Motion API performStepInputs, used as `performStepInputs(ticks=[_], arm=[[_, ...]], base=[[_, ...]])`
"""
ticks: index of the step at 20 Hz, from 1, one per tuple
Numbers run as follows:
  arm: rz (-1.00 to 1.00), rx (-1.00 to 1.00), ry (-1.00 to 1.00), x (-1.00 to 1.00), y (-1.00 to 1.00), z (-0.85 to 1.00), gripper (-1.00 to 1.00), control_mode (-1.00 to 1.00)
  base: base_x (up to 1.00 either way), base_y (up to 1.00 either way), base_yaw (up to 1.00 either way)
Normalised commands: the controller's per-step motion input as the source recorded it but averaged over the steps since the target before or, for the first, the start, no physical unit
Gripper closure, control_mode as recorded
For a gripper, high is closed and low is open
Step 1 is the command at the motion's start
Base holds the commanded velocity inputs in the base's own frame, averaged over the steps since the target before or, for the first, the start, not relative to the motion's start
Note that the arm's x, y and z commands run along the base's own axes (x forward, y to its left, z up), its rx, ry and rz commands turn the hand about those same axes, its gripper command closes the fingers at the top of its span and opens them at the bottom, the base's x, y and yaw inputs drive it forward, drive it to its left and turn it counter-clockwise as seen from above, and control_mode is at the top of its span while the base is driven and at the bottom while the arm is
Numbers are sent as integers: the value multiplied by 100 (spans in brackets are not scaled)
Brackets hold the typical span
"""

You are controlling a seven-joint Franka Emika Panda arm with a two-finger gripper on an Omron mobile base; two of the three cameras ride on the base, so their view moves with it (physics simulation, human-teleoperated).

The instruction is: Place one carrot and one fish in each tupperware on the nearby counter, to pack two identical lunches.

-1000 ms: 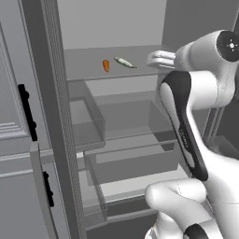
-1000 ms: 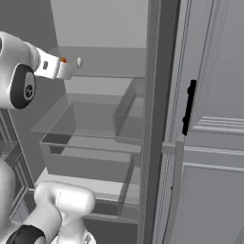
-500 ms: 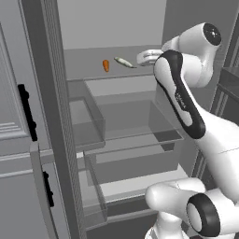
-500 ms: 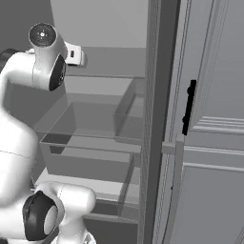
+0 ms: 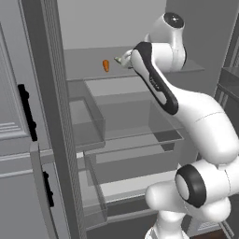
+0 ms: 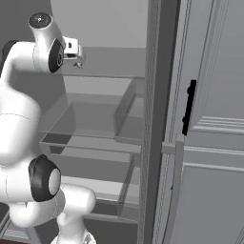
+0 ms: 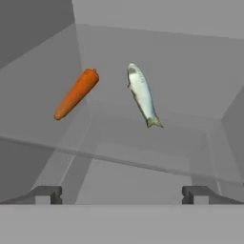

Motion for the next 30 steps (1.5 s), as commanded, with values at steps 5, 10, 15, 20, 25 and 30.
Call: performStepInputs(ticks=[5, 10, 15, 20, 25, 30], arm=[[0, 0, -13, 38, -7, -25, -100, -100], [0, 0, -2, 48, -2, -13, -100, -100], [0, 0, 6, 44, 3, -6, -100, -100], [0, 0, 21, 57, 0, 0, -100, -100], [2, 0, 21, 34, 0, 13, -100, -100], [0, 0, -7, 7, 5, -23, -100, -100]], base=[[0, 0, 0], [0, 0, 0], [0, 0, 0], [0, 0, 0], [0, 0, 0], [0, 0, 0]])
